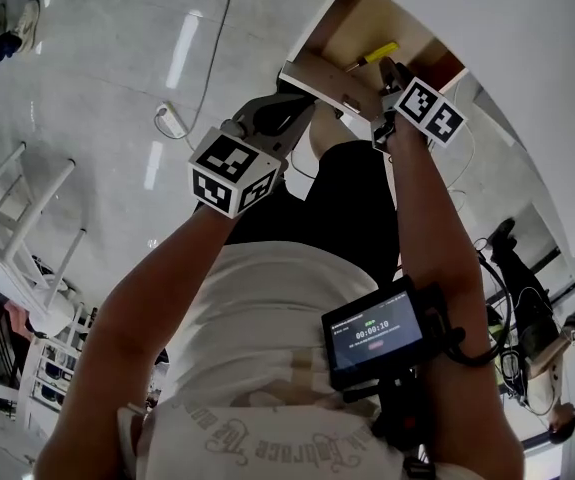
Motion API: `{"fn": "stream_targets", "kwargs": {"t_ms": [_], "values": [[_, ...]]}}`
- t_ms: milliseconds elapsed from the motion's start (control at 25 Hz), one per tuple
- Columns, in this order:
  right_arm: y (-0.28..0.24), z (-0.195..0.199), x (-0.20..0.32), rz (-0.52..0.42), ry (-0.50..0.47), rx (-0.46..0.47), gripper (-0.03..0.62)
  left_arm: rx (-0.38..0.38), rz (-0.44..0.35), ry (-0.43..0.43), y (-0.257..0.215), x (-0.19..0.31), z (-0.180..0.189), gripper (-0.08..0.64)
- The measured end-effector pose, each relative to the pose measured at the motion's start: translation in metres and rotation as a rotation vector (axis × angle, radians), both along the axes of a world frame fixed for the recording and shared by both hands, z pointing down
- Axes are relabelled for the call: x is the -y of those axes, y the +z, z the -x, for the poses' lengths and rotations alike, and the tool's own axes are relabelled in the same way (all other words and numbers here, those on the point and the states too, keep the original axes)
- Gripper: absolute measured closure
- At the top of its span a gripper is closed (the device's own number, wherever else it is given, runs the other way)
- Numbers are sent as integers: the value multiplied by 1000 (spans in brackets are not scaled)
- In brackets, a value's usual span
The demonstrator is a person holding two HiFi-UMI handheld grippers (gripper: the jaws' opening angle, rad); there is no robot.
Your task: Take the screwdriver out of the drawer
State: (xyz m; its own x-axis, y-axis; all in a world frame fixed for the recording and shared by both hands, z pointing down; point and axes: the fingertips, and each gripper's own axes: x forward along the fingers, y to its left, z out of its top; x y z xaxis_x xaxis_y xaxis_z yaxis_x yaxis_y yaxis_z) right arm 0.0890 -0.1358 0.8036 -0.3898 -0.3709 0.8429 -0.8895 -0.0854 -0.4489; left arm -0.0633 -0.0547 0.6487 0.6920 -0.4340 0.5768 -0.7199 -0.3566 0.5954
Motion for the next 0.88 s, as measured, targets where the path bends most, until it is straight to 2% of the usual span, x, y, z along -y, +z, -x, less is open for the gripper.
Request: {"fn": "stream_targets", "kwargs": {"t_ms": [520,880], "values": [[46,-3,7,80,-17,-31,483,4,31,-80,14,-5,15,546],[69,-1,9,111,28,-43,485,13,53,-122,25,-13,34,546]]}}
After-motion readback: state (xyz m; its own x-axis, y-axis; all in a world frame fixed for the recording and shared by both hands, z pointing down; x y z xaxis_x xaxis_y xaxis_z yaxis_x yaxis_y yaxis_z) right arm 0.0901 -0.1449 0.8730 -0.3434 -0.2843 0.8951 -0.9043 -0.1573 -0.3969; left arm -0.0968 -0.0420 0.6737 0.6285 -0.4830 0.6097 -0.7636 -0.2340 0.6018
